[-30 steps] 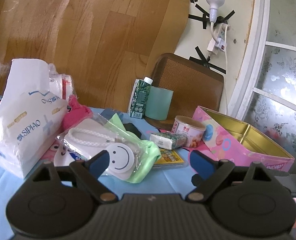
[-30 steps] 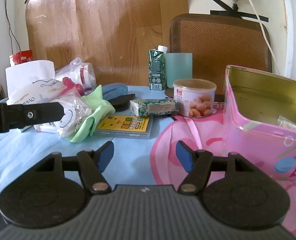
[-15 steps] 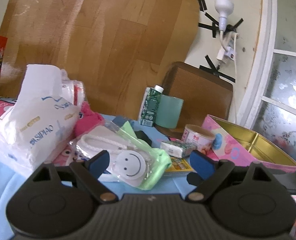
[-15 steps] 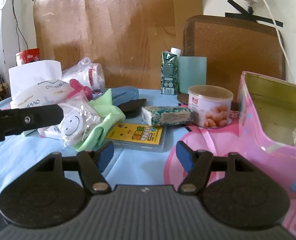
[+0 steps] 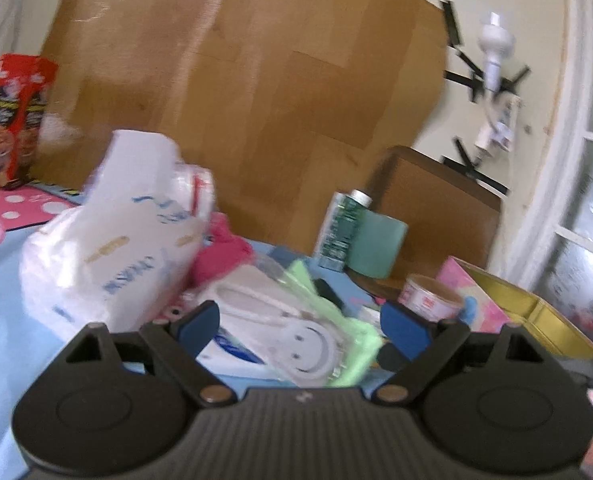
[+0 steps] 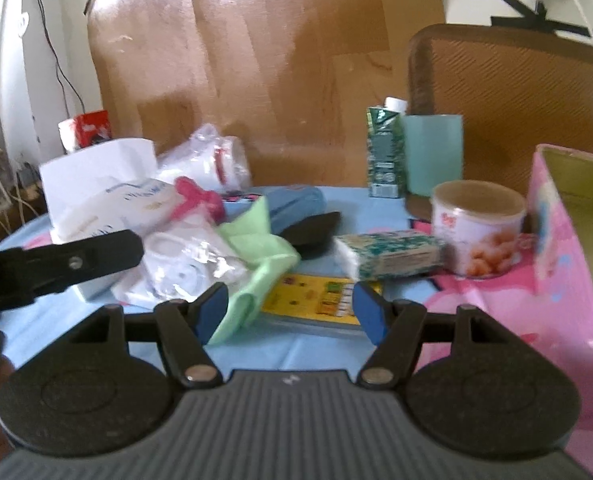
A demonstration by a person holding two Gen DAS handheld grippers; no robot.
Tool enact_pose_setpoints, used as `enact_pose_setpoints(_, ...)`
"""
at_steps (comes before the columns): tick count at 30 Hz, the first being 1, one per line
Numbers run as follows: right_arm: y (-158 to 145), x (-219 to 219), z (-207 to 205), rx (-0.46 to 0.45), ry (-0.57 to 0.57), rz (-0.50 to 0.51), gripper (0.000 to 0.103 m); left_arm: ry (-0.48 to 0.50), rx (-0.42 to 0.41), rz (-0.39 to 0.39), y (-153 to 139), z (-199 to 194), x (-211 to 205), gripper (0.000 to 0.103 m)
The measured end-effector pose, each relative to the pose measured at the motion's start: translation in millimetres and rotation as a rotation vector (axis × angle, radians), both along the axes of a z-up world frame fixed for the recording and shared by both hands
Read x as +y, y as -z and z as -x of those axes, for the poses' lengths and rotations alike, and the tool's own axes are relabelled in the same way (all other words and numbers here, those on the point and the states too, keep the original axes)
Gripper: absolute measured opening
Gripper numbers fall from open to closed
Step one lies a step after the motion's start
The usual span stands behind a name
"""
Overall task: Organize soft objects
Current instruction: 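Reach the right gripper to the clear smiley-face bag and grasp it, then lift the smiley-face bag off the table with the right gripper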
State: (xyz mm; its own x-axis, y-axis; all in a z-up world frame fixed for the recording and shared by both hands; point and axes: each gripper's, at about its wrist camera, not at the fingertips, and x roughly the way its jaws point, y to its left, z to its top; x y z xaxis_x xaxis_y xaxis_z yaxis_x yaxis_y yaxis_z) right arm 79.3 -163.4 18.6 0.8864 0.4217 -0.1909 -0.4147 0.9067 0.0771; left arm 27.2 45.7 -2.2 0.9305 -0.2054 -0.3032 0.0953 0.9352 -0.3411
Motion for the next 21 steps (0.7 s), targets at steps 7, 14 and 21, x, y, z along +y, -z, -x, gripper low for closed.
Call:
enact_pose_setpoints(7, -7, 31, 13, -0.154, -0.067, 0.146, 0.070, -0.211, 0.012, 0.021, 1, 1, 21, 0.091)
enact_pose_setpoints(14, -8, 73, 5, -0.240, -0.146, 0.376, 0.078, -0.295, -0.015, -0.024, -3, 6, 24, 0.091)
enact_pose_setpoints(21, -3, 86, -22, -0.132, -0.149, 0.433, 0.081, -0.269, -0.005, -0.033, -3, 3, 21, 0.091)
